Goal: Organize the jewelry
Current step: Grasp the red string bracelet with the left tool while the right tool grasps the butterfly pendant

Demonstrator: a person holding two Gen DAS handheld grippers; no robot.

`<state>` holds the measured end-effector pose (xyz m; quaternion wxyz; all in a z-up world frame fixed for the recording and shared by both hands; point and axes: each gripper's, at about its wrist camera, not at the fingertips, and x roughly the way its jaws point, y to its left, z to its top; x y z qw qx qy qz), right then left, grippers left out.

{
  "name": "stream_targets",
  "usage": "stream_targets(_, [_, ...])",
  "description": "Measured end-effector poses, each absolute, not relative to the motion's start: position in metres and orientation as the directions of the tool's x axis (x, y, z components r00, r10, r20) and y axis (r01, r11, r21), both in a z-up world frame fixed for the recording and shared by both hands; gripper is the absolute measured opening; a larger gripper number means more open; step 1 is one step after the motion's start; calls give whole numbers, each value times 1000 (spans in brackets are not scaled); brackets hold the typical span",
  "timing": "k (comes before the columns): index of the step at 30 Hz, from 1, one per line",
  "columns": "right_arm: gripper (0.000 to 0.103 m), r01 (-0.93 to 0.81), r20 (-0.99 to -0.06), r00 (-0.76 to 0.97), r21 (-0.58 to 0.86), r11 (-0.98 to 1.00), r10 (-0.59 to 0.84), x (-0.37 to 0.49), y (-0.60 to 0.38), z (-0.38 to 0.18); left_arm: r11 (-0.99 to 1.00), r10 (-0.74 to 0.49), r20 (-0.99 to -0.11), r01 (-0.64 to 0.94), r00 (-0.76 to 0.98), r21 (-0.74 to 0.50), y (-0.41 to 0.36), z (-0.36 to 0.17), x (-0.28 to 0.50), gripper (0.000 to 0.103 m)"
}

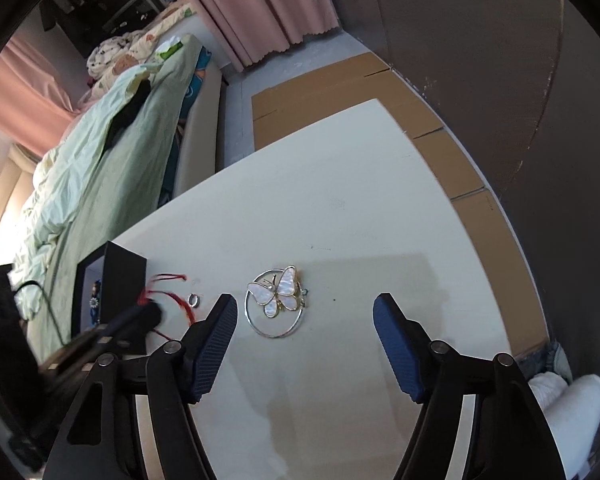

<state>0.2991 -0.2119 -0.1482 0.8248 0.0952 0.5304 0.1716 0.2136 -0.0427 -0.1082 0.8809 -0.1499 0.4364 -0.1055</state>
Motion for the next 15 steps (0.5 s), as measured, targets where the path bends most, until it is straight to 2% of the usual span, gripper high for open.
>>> stream_targets(10, [67,-231,-868,374,254,939,327,307,-181,-157,914,-314,-672,23,670,-404,-4,-76,199,5])
stream_targets(15, [67,-259,-882,393,166,952,260,312,-162,-160,909,-301,-651,2,697,-417,15,-65,192,5])
